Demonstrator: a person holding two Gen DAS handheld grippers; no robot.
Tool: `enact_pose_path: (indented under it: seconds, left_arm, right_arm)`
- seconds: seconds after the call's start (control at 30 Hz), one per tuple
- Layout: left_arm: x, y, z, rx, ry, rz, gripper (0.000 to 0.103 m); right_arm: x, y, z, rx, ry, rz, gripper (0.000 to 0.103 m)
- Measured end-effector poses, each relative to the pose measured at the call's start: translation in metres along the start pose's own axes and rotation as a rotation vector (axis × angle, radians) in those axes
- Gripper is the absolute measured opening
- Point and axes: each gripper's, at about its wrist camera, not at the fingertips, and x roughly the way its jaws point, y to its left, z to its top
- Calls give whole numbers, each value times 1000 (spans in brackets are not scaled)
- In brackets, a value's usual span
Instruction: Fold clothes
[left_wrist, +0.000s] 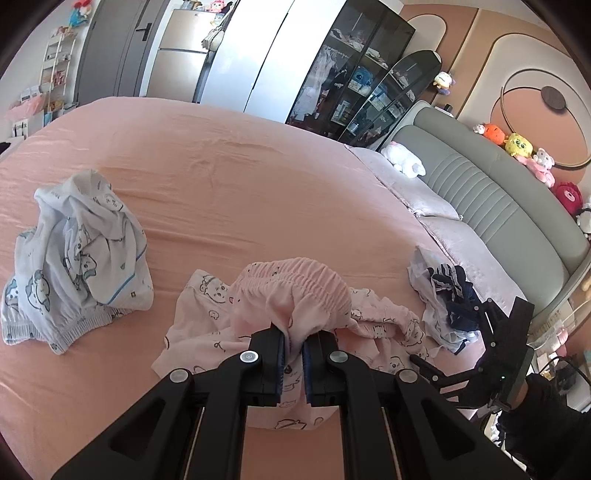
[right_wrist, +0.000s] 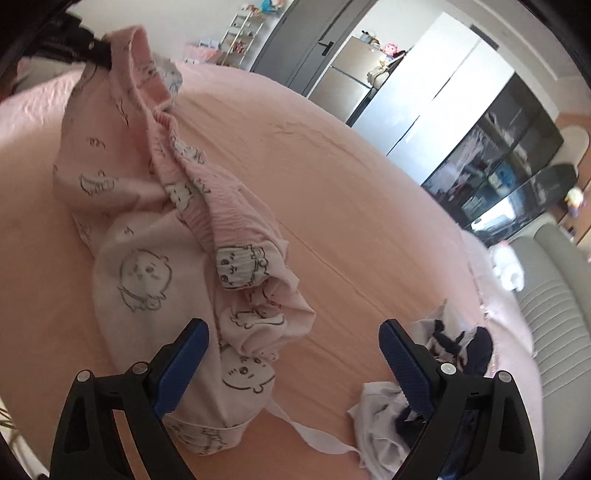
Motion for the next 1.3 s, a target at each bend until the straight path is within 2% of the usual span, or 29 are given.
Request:
enact_pose_path:
  seconds: [0.23,0.53,0.73,1.03,1.13,1.2,1.27,1.3]
  left_arm:
    - [10,-3,-12,54,69,14,6]
    - [10,7,-13,27,77,8,6]
    - [19,6,-19,45,143,13,6]
    - [38,-8,-36,137,293,75,7]
    - [41,-1,-35,128,333,127,8]
    - [42,9,-31,106,345,160,9]
    - [41,18,-28,86,353,189,11]
    - [39,21,-26,86,353,199,16]
  right_arm:
    - [-1,25,14,-182,-124,-201,94]
    - [16,77,-5,-508,-149,-275,94]
    - [24,101,-2,-668,-214,-359,94]
    - [38,88,6,-677,-223,-281,94]
    - [41,90,2,-708,-216,-266,83]
    - [43,95,-1,-735,-205,-246,66]
    - [45,98,-3,-759,-196,-229,54]
    - [45,98,-4,-763,-195,-227,49]
